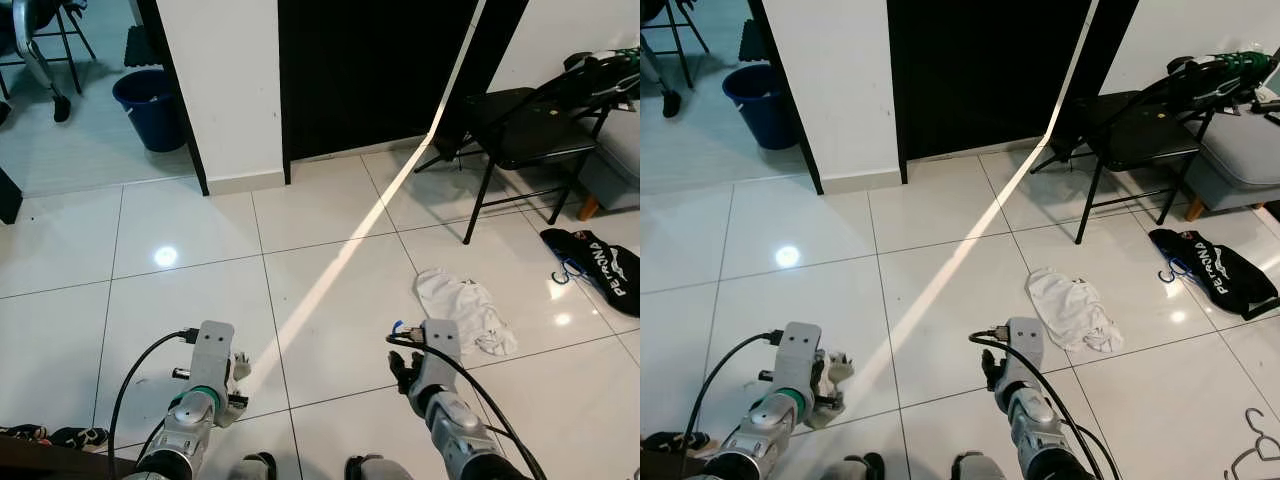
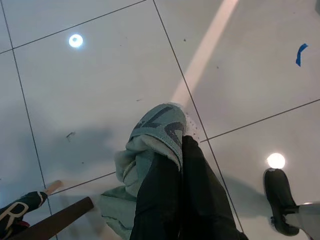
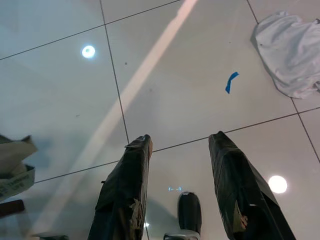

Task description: Hang hanger

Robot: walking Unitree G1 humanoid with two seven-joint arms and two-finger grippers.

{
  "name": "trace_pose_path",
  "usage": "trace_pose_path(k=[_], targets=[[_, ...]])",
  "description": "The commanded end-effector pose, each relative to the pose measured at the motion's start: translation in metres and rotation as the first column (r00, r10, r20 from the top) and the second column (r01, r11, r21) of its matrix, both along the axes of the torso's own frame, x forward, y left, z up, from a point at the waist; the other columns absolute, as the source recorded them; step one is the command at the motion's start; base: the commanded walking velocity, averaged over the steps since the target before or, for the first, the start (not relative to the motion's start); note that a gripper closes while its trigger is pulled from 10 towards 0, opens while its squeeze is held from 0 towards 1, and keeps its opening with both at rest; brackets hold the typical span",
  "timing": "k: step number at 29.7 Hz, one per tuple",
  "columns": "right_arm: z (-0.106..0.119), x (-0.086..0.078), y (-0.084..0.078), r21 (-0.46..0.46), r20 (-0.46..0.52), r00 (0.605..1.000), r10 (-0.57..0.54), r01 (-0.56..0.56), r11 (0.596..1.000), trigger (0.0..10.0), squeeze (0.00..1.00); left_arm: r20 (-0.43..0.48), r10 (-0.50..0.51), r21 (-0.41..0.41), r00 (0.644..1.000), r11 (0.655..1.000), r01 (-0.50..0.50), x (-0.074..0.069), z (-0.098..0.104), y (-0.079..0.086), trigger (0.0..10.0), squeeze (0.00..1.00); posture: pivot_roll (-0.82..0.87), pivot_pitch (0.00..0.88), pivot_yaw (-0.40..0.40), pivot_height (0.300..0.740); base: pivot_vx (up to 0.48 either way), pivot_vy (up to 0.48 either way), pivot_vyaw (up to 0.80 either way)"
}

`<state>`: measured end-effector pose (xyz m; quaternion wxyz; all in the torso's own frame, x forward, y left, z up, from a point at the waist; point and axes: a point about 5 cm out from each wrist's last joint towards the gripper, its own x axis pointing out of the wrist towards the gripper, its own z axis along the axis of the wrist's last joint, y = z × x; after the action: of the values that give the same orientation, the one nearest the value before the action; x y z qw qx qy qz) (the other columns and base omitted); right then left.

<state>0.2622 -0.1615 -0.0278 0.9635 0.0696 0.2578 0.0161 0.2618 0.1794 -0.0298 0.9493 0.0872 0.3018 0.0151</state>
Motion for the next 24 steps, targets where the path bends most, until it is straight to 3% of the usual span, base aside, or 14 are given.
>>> trace_pose_path(k=[1, 4, 9, 14, 21, 24], targets=[[-0.006, -0.007, -0.001, -0.004, -0.023, 1.0, 0.002, -0.002, 1.0, 10.0, 0.0, -0.023, 0.006, 0.005, 1.0, 1.0, -0.006, -0.006, -0.005, 0.002, 10.0, 0.0, 0.0, 0.032, 0.035, 0.74, 0.0, 0.0, 0.0], [-0.01, -0.012, 0.006, -0.009, -0.035, 0.998, 0.047, -0.048, 0.999, 10.0, 0.0, -0.015, -0.005, 0.007, 1.0, 1.0, 0.005, -0.007, -0.006, 0.001, 10.0, 0.0, 0.02, 0.034, 0.04, 0.74, 0.0, 0.0, 0.0], [-0.016, -0.02, 0.017, 0.02, -0.061, 0.998, 0.017, -0.016, 1.0, 10.0, 0.0, -0.013, -0.024, -0.008, 1.0, 1.0, 0.024, -0.014, -0.01, -0.003, 10.0, 0.0, 0.0, 0.002, 0.036, 0.74, 0.0, 0.0, 0.0], [-0.012, -0.015, 0.025, 0.008, -0.032, 0.999, 0.032, -0.032, 0.999, 10.0, 0.0, -0.002, 0.005, -0.018, 1.0, 1.0, -0.005, -0.011, -0.008, -0.004, 10.0, 0.0, 0.03, 0.019, 0.018, 0.74, 0.0, 0.0, 0.0], [-0.001, -0.004, 0.019, -0.034, 0.026, 0.996, 0.085, -0.084, 0.996, 10.0, 0.0, 0.007, 0.0, -0.02, 1.0, 1.0, 0.0, -0.006, -0.005, -0.01, 10.0, 0.0, 0.04, 0.039, 0.014, 0.74, 0.0, 0.0, 0.0], [0.003, 0.0, 0.0, -0.05, 0.053, 0.998, 0.032, -0.029, 0.998, 10.0, 0.0, 0.006, -0.003, -0.029, 1.0, 1.0, 0.003, -0.005, -0.004, -0.01, 10.0, 0.0, 0.01, 0.044, 0.027, 0.74, 0.0, 0.0, 0.0]])
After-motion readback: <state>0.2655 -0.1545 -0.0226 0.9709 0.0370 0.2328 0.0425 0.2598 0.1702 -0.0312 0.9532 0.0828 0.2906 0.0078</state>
